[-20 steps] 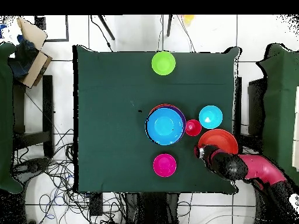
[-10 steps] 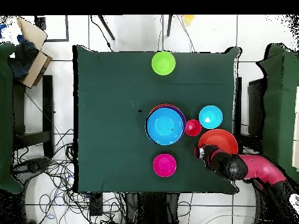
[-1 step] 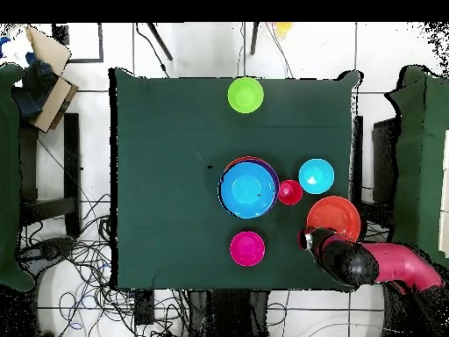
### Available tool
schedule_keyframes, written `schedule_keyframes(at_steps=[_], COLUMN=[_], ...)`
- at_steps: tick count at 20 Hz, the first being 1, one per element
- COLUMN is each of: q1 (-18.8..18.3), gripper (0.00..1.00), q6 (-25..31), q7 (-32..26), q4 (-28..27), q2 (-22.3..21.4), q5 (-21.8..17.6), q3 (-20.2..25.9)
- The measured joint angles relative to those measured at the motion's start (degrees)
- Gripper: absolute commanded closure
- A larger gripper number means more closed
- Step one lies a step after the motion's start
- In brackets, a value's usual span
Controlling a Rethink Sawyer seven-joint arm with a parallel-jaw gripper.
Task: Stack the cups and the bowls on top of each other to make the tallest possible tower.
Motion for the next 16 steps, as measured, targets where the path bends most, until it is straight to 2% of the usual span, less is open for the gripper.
schedule_keyframes(at_steps=[8, 16], q1=[-0.7, -1.3], gripper=[1.00, 1.00], q6=[0.0, 0.0], q7=[0.0, 0.0], q4=[6.6, 12.1], q2=[-7.8, -14.6], q5=[0.5, 6.3], q3=[-0.1, 0.0])
